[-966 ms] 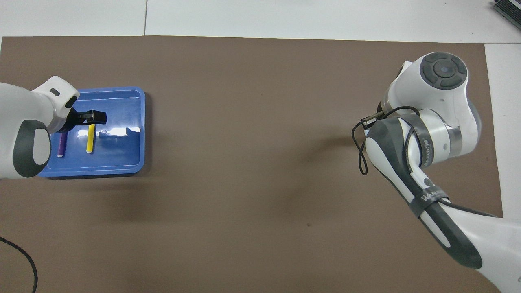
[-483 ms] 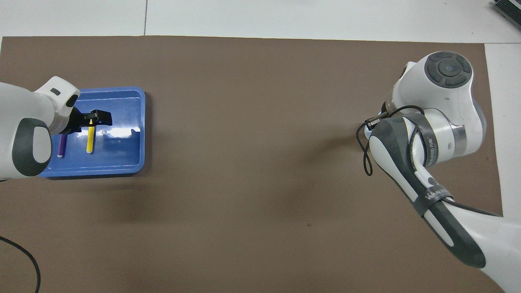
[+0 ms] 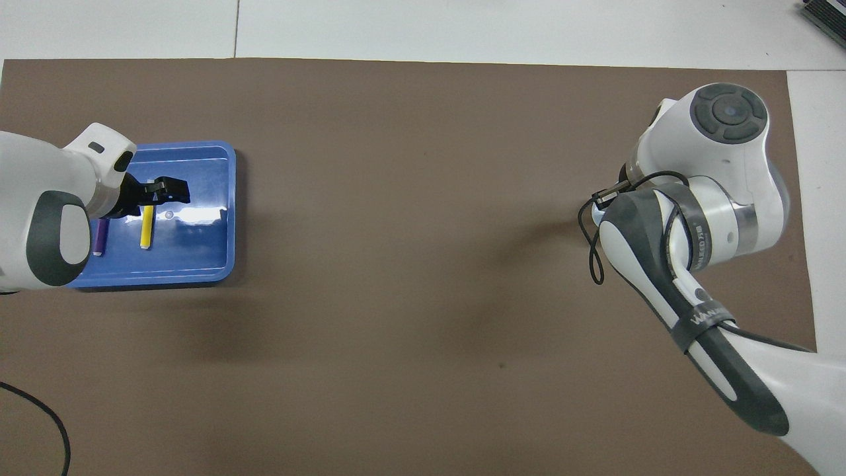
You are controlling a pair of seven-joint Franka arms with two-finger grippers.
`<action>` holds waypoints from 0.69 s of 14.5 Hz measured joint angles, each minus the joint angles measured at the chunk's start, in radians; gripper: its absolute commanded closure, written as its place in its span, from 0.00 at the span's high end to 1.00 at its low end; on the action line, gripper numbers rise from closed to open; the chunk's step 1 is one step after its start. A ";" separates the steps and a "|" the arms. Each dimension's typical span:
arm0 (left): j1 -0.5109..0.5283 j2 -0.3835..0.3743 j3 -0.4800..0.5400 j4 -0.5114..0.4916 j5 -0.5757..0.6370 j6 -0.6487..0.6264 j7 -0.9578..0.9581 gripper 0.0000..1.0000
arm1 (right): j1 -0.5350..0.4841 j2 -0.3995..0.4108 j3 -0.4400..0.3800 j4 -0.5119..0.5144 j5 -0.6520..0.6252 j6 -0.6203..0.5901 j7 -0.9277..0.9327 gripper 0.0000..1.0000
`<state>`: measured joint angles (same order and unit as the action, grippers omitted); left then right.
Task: Right arm passes pens to left for tray arrangement
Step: 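Raise the left gripper from the tray toward the table center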
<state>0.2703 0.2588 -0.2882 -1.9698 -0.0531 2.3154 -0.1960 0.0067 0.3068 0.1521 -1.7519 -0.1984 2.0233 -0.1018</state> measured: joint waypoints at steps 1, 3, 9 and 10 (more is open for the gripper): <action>-0.008 0.000 0.000 0.000 -0.021 -0.007 -0.014 0.99 | 0.000 0.000 0.000 0.000 0.000 0.004 0.000 0.33; -0.023 -0.003 0.000 0.000 -0.062 -0.021 -0.046 0.99 | 0.000 0.000 0.000 0.000 0.000 0.018 0.000 0.33; -0.074 -0.014 -0.002 0.000 -0.164 -0.052 -0.184 0.99 | 0.000 0.000 0.000 -0.001 0.000 0.024 0.000 0.33; -0.086 -0.017 -0.002 0.000 -0.178 -0.054 -0.208 0.99 | 0.000 0.000 0.000 -0.003 0.000 0.028 0.000 0.33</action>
<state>0.1844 0.2420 -0.2906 -1.9698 -0.2315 2.2617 -0.4040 0.0067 0.3068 0.1521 -1.7553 -0.1988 2.0515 -0.1018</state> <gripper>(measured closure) 0.009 0.674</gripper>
